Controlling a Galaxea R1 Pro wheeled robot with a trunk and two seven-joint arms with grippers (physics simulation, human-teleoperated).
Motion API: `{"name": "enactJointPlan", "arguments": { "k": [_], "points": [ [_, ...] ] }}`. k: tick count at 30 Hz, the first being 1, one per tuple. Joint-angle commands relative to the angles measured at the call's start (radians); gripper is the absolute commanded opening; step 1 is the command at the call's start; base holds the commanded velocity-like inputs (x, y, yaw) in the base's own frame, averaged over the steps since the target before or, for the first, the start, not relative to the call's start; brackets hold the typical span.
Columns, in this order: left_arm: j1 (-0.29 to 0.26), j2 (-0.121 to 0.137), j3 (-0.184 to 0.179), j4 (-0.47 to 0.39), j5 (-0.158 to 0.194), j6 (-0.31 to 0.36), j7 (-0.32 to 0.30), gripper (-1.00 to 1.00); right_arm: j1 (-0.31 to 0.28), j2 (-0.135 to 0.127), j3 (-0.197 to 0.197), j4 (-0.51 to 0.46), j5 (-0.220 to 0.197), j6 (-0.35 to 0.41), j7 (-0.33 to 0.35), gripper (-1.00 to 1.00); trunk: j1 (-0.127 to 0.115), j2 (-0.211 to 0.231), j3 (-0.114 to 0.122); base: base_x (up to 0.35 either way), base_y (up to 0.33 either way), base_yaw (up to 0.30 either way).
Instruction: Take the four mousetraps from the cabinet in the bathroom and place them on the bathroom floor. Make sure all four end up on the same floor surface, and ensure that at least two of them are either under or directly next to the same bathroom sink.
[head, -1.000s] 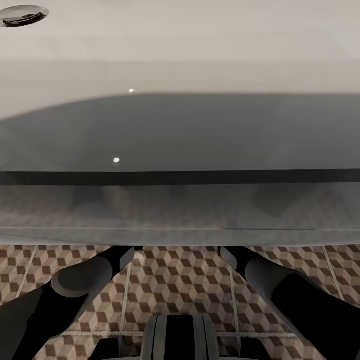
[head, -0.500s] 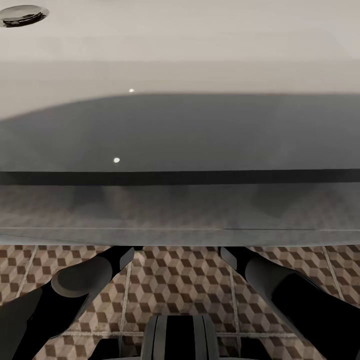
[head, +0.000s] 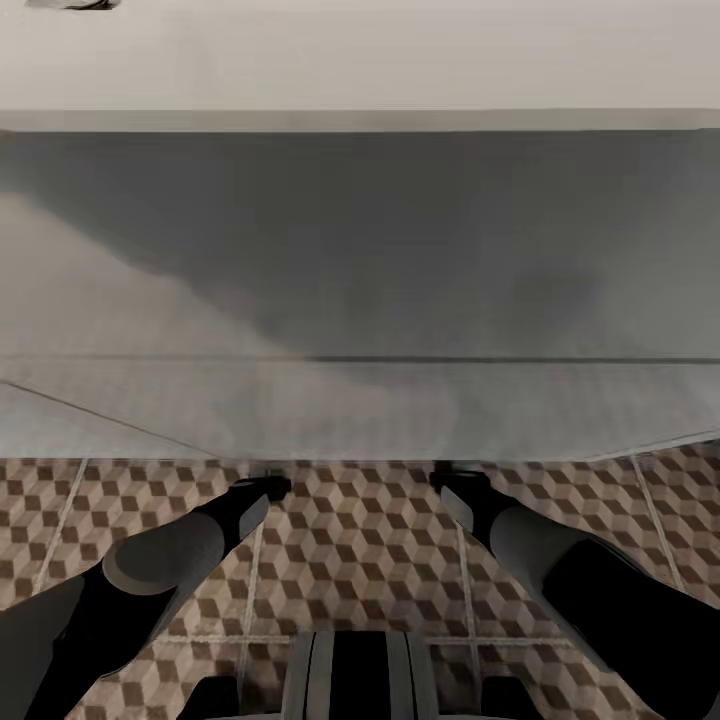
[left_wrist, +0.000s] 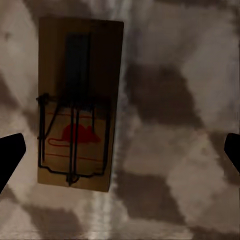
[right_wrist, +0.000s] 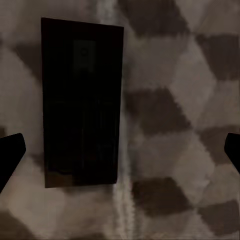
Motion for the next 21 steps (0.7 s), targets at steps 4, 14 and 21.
{"name": "enactJointPlan", "arguments": {
  "k": [4, 14, 21],
  "points": [
    [0.0, 0.0, -0.008, 0.003, 0.006, 0.005, 0.002, 1.0, 0.0, 0.0, 0.008, -0.002, -0.004, 0.008, -0.005, 1.0, -0.001, 0.0, 0.0, -0.315, 0.0, 0.0],
    [0.0, 0.0, -0.009, 0.004, 0.008, 0.006, 0.002, 1.0, 0.0, -0.001, 0.008, -0.002, -0.004, 0.008, -0.005, 1.0, -0.001, 0.0, 0.0, -0.33, 0.0, 0.0],
    [0.0, 0.003, -0.009, 0.004, 0.008, 0.006, 0.002, 1.0, 0.0, -0.001, 0.008, -0.002, -0.004, 0.008, -0.005, 1.0, -0.001, 0.0, 0.0, -0.334, 0.0, 0.0]
  ]
}}
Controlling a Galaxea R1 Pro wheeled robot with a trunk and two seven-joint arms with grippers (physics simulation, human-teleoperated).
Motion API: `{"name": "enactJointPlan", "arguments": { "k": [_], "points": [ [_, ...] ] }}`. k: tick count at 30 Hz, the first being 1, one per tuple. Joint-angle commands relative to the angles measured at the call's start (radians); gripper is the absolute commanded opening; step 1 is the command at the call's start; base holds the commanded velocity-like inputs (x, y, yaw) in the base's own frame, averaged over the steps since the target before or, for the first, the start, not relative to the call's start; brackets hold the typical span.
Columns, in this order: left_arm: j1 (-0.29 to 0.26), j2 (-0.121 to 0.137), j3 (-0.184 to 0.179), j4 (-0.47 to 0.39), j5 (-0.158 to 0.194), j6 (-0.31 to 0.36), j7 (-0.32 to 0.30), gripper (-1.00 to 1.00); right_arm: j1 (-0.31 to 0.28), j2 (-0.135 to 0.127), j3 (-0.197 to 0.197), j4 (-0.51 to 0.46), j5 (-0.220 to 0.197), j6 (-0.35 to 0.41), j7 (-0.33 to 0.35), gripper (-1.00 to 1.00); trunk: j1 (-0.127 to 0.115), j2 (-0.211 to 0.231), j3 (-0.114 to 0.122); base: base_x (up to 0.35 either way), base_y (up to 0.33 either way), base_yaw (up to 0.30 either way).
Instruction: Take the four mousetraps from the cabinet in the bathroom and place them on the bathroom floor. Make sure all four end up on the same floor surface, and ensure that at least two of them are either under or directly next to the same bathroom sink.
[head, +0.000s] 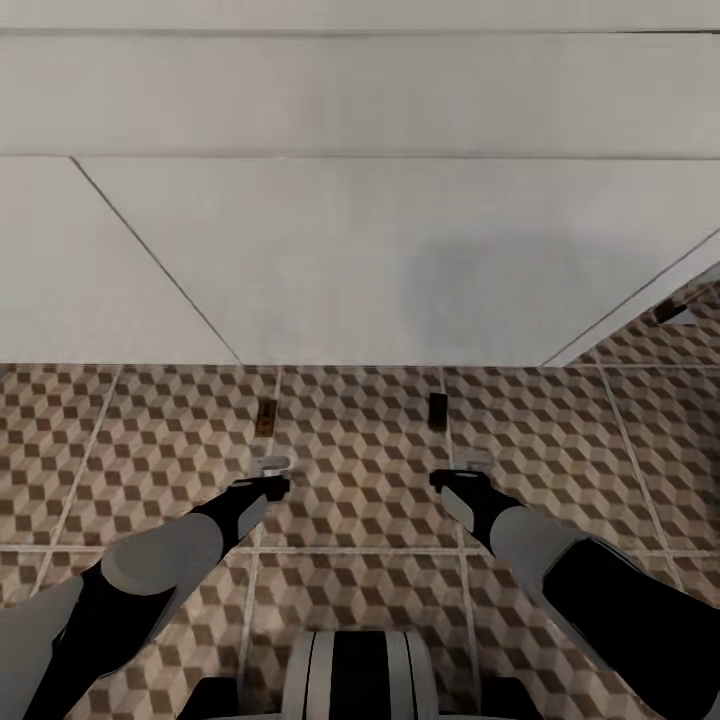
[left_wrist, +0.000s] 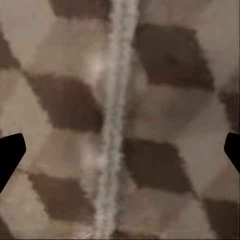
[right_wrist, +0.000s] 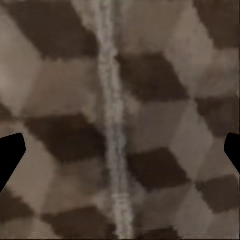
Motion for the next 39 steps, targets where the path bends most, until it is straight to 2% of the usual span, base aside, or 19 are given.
{"name": "enactJointPlan", "arguments": {
  "k": [1, 9, 17, 39],
  "points": [
    [0.0, 0.0, -0.008, 0.001, 0.006, 0.005, 0.002, 1.0, 0.0, 0.0, 0.008, -0.002, -0.004, 0.008, -0.006, 1.0, -0.001, 0.0, 0.0, -0.334, 0.0, 0.0],
    [0.0, 0.005, -0.007, 0.001, 0.005, 0.005, 0.002, 1.0, 0.0, -0.001, 0.008, -0.002, -0.004, 0.008, -0.006, 1.0, -0.001, 0.0, 0.0, -0.301, 0.0, 0.0],
    [0.0, 0.006, -0.007, 0.001, 0.005, 0.005, 0.002, 1.0, 0.001, -0.001, 0.007, -0.002, -0.004, 0.008, -0.005, 1.0, -0.001, 0.0, 0.0, -0.073, 0.0, 0.0],
    [0.0, 0.007, 0.013, 0.002, 0.005, 0.006, 0.002, 1.0, 0.001, 0.0, 0.008, -0.001, -0.004, 0.008, -0.004, 1.0, -0.011, 0.005, 0.085, -0.005, 0.0, 0.0]
  ]
}}
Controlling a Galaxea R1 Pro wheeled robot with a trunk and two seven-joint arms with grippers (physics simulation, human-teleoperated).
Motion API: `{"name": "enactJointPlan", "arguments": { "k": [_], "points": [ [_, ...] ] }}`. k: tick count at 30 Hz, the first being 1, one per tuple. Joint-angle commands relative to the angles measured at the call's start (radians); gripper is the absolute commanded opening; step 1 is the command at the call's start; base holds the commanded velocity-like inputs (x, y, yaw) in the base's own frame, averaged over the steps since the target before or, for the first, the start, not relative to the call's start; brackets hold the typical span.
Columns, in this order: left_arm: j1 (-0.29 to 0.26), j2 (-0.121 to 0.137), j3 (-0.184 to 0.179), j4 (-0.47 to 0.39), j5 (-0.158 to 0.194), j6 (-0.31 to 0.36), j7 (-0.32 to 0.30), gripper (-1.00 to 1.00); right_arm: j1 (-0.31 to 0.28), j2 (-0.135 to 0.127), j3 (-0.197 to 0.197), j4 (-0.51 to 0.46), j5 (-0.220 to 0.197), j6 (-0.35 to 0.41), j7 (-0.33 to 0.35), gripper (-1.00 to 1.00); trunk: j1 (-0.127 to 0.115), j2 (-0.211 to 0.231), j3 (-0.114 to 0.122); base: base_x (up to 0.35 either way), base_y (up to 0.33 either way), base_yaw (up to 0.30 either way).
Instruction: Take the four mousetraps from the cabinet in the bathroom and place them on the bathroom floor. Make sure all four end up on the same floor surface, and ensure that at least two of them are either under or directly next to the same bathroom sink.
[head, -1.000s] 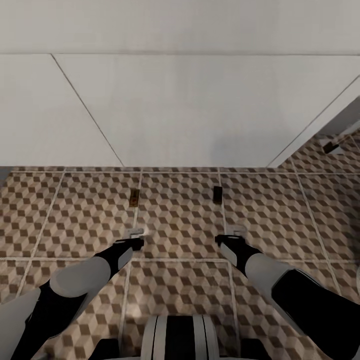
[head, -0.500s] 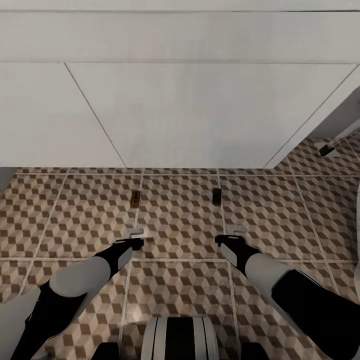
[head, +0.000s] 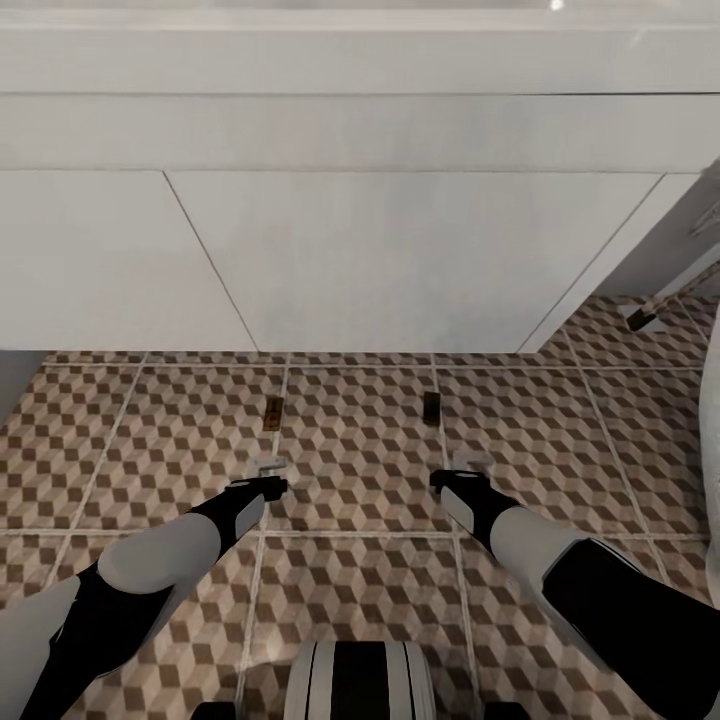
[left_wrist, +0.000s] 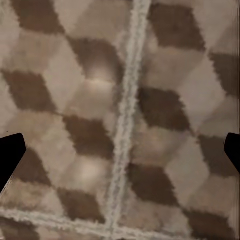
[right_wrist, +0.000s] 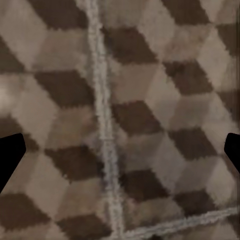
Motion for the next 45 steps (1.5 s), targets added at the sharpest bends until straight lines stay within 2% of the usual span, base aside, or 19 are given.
{"name": "enactJointPlan", "arguments": {
  "k": [1, 23, 36, 45],
  "points": [
    [0.0, -0.001, -0.008, 0.002, 0.006, 0.005, 0.002, 1.0, 0.0, 0.0, 0.008, -0.002, -0.004, 0.008, -0.006, 1.0, -0.001, 0.0, 0.003, 0.0, 0.0, 0.0],
    [0.0, -0.001, -0.01, 0.0, 0.006, 0.006, 0.002, 1.0, 0.002, 0.0, 0.008, -0.001, -0.005, 0.008, -0.006, 1.0, -0.011, 0.006, 0.088, 0.0, 0.0, 0.0],
    [0.002, -0.001, -0.012, -0.008, 0.007, 0.007, 0.003, 1.0, 0.008, 0.0, 0.008, 0.003, -0.009, 0.006, -0.006, 1.0, -0.061, 0.097, 0.129, 0.0, 0.0, 0.0],
    [0.006, 0.0, -0.013, -0.055, 0.005, 0.007, 0.006, 1.0, 0.024, -0.001, 0.008, 0.005, -0.01, 0.007, -0.006, 1.0, -0.095, 0.16, 0.157, 0.0, 0.0, 0.0]
  ]
}}
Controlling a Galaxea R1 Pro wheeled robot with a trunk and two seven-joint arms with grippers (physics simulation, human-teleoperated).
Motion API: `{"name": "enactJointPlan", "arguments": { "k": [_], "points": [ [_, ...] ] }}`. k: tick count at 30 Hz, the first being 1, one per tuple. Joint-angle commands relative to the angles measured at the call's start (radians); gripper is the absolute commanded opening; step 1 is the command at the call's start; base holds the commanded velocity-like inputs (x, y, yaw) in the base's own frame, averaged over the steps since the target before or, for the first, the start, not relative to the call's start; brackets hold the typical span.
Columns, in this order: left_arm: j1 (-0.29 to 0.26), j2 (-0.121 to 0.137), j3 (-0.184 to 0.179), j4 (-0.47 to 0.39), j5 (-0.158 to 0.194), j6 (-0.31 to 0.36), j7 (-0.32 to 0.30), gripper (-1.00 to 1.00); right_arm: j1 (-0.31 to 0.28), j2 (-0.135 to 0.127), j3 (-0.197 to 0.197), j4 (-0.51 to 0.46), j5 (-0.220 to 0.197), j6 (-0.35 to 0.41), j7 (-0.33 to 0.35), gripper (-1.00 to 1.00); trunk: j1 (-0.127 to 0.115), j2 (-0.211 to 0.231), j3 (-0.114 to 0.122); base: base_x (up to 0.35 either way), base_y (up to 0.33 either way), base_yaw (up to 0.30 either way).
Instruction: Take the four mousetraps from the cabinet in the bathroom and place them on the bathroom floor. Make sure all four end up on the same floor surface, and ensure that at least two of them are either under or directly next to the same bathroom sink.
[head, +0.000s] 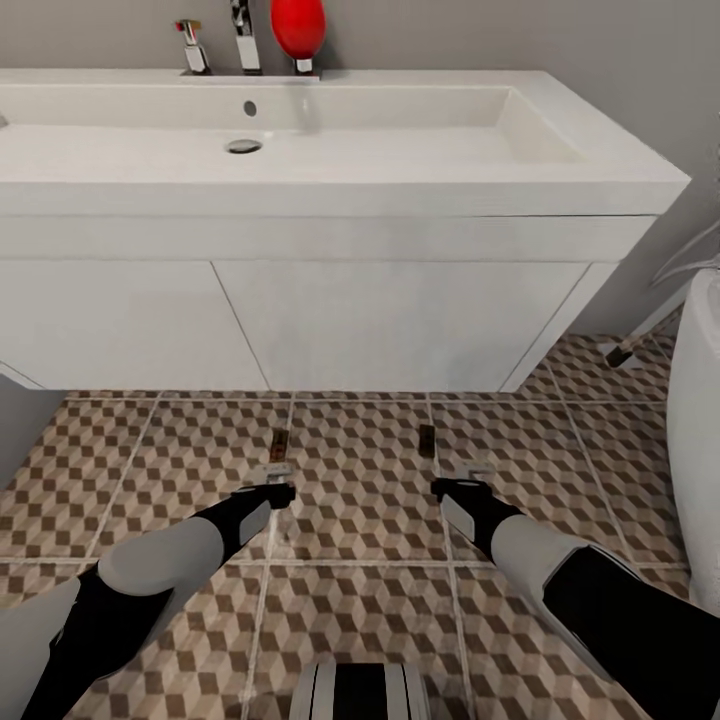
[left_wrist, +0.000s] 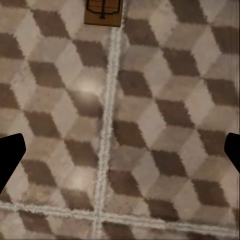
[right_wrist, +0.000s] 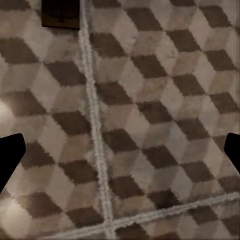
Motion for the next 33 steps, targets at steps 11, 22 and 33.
{"name": "enactJointPlan", "arguments": {
  "k": [11, 22, 33],
  "points": [
    [-0.001, 0.001, -0.009, -0.013, 0.006, 0.003, 0.006, 1.0, 0.005, 0.001, 0.009, -0.002, -0.002, 0.005, -0.005, 1.0, -0.042, 0.077, 0.034, 0.0, 0.0, 0.0],
    [0.002, 0.032, -0.009, -0.116, 0.007, 0.002, 0.007, 1.0, 0.03, 0.0, 0.009, -0.002, 0.0, 0.003, -0.005, 1.0, -0.085, 0.154, 0.068, 0.0, 0.0, 0.0],
    [0.045, 0.056, -0.009, -0.167, 0.006, -0.002, 0.008, 1.0, 0.113, -0.003, 0.01, -0.002, 0.023, -0.012, 0.015, 1.0, -0.127, 0.231, 0.103, 0.0, 0.0, 0.0]
  ]
}}
